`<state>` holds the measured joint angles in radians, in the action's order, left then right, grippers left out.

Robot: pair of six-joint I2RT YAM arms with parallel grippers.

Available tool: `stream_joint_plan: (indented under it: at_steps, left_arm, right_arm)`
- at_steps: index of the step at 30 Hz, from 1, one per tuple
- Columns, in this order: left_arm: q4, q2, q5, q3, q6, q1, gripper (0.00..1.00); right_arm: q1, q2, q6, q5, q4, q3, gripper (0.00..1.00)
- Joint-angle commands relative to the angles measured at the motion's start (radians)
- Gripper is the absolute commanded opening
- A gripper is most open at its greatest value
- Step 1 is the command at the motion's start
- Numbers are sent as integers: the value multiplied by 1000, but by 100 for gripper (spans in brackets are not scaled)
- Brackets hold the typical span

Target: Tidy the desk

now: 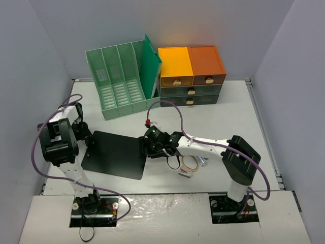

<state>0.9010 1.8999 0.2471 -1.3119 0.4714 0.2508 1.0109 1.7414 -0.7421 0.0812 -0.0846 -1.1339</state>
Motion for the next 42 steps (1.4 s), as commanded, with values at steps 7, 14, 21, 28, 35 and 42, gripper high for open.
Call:
stream_joint_plan:
  at_steps: [7,14,21,28,35,42]
  left_arm:
    - [55,-95,-137,54,4,-73,76]
    - [60,-104,-197,59,-5,-88,76]
    - [65,-110,-246,57,-10,-98,76]
    - [68,-116,-280,68,-13,-103,75]
    - [72,-118,-309,72,-34,-105,75]
    - [64,-113,-356,86,-50,-123,75]
  right_arm:
    - [22,-36,-147,-52,-38,44,69]
    - [53,-14,-225,-39,-51,82,70]
    - [66,33,-268,-58,-49,88,71]
    - [65,72,-312,-118,-49,84,73]
    - [39,117,-335,-163,-39,76,75]
    - [-72,184,-287,-143,-18,40,75]
